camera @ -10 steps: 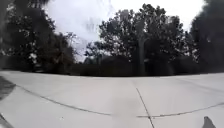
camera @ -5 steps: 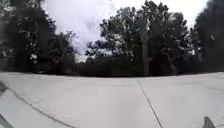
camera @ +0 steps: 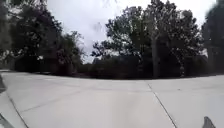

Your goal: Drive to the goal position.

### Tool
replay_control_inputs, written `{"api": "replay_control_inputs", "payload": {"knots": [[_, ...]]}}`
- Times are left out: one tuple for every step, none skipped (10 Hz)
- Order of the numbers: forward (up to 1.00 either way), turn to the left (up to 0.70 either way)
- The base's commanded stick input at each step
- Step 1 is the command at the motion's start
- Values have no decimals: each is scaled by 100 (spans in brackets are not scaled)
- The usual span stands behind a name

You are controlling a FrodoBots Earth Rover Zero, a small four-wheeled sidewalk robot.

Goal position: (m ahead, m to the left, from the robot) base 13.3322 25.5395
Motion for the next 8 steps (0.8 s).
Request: {"api": "replay_control_inputs", "payload": {"knots": [[70, 35], [70, 35], [70, 35], [70, 35], [70, 35], [70, 35], [70, 35], [70, 35]]}}
